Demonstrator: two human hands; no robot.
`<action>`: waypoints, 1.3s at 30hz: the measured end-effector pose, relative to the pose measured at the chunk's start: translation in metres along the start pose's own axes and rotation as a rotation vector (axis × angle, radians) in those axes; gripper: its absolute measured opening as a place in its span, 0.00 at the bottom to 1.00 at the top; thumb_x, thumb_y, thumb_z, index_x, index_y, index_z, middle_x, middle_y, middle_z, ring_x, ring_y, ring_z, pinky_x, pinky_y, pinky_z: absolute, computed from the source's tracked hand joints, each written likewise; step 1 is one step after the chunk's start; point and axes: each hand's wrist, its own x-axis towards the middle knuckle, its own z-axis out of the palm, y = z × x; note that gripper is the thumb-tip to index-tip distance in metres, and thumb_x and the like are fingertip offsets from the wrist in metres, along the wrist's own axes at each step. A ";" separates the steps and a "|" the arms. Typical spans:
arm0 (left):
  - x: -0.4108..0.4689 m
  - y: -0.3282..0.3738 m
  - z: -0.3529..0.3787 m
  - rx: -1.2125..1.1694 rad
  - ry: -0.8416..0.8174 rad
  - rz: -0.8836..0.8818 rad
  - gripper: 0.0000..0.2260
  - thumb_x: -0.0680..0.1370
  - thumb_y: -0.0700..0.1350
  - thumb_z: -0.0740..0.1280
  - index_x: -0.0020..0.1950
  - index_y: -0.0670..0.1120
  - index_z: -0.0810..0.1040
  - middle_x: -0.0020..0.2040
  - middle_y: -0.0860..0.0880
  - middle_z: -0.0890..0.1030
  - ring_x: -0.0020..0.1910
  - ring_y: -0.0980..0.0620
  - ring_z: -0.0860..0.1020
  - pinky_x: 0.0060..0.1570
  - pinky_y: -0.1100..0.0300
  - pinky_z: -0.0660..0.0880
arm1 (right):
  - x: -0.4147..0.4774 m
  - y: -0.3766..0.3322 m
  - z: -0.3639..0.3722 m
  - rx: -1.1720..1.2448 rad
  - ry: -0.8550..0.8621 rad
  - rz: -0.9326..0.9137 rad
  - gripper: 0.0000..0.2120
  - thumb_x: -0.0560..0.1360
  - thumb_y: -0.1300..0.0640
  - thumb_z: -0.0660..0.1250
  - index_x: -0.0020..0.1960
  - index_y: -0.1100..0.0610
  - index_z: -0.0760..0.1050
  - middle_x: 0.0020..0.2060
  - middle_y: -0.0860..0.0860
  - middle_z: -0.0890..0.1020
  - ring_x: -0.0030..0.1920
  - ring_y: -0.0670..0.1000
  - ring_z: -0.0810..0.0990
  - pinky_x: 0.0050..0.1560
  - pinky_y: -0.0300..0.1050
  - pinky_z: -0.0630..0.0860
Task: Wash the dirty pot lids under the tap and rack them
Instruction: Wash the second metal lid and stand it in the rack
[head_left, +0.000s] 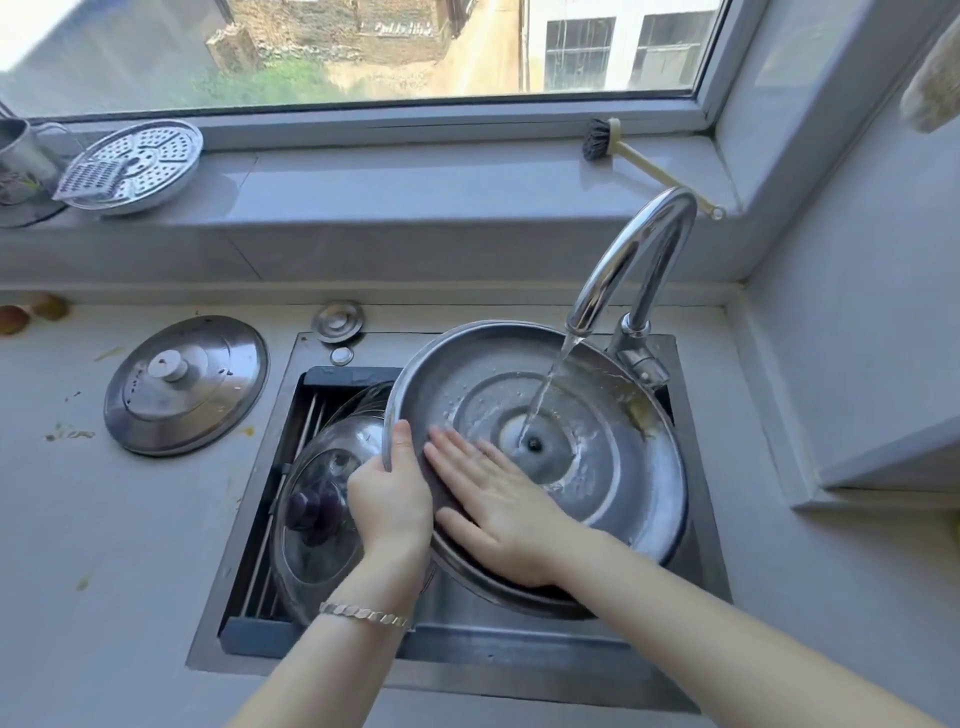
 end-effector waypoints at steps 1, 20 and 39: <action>0.002 -0.001 -0.004 -0.002 -0.003 0.006 0.23 0.79 0.53 0.61 0.28 0.40 0.69 0.26 0.46 0.71 0.29 0.49 0.69 0.35 0.57 0.66 | -0.009 0.010 0.001 -0.037 -0.013 0.004 0.38 0.72 0.35 0.36 0.76 0.55 0.40 0.71 0.45 0.36 0.73 0.43 0.34 0.71 0.38 0.31; -0.003 0.018 -0.009 0.277 -0.111 0.161 0.24 0.79 0.50 0.60 0.24 0.46 0.62 0.23 0.50 0.65 0.25 0.50 0.64 0.31 0.56 0.60 | -0.030 0.021 0.008 0.069 -0.027 0.014 0.38 0.70 0.34 0.35 0.74 0.52 0.38 0.72 0.43 0.39 0.72 0.40 0.38 0.71 0.35 0.35; -0.014 0.037 -0.001 0.430 -0.186 0.325 0.22 0.80 0.50 0.57 0.27 0.45 0.63 0.27 0.49 0.68 0.29 0.47 0.67 0.31 0.55 0.60 | 0.000 0.070 0.015 0.317 0.394 0.950 0.33 0.79 0.41 0.46 0.76 0.60 0.43 0.76 0.56 0.43 0.76 0.51 0.40 0.73 0.49 0.36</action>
